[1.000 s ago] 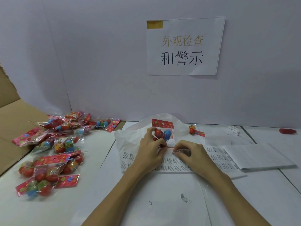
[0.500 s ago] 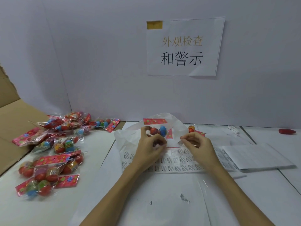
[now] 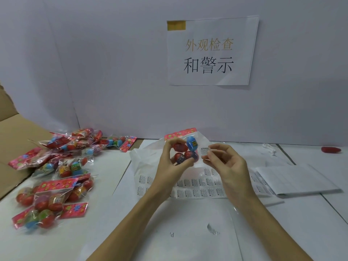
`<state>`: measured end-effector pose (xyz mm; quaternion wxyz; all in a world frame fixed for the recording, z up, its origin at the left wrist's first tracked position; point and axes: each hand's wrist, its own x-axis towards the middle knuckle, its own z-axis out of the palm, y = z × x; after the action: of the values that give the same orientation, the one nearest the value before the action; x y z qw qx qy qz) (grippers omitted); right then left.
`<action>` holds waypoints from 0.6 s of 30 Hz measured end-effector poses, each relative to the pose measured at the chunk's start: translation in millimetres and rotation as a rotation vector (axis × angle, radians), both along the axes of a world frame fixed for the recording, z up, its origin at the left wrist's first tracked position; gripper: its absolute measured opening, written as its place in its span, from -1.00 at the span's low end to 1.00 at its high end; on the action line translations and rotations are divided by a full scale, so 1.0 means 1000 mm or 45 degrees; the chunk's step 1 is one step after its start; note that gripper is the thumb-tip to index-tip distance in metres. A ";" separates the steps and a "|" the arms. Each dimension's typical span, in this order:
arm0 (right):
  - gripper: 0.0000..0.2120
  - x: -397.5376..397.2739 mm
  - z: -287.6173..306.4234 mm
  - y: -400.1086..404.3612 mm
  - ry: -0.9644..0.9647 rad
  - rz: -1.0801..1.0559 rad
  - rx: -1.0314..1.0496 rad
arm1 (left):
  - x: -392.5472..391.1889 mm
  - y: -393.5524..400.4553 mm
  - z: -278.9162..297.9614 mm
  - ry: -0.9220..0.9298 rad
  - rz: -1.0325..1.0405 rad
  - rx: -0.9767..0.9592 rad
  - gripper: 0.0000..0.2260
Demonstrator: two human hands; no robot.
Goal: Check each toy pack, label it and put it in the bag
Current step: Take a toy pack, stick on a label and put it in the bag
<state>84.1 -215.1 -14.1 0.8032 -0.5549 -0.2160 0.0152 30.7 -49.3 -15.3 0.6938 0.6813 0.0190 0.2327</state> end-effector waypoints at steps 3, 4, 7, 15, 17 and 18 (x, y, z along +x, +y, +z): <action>-0.83 -0.006 0.000 0.005 -0.102 -0.032 -0.140 | 0.000 -0.003 -0.001 -0.046 -0.072 -0.075 -0.70; -0.83 -0.006 -0.001 0.006 -0.113 -0.046 -0.173 | 0.000 -0.003 -0.001 -0.059 -0.065 -0.079 -0.75; -0.84 -0.006 -0.002 0.008 -0.129 -0.067 -0.207 | 0.001 -0.001 -0.001 -0.054 -0.044 -0.083 -0.79; -0.74 -0.009 -0.005 0.012 -0.270 -0.152 -0.282 | 0.005 0.001 -0.006 0.039 -0.001 -0.101 -0.78; -0.69 -0.009 -0.006 0.013 -0.278 -0.180 -0.266 | 0.004 0.000 -0.006 0.050 0.021 -0.090 -0.80; -0.68 -0.009 -0.006 0.013 -0.275 -0.194 -0.248 | 0.004 -0.001 -0.005 0.048 0.027 -0.082 -0.81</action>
<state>74.9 -202.3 -19.8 0.7165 -0.6435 -0.2559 -0.0844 34.4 -50.7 -20.8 0.7123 0.6626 0.0468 0.2266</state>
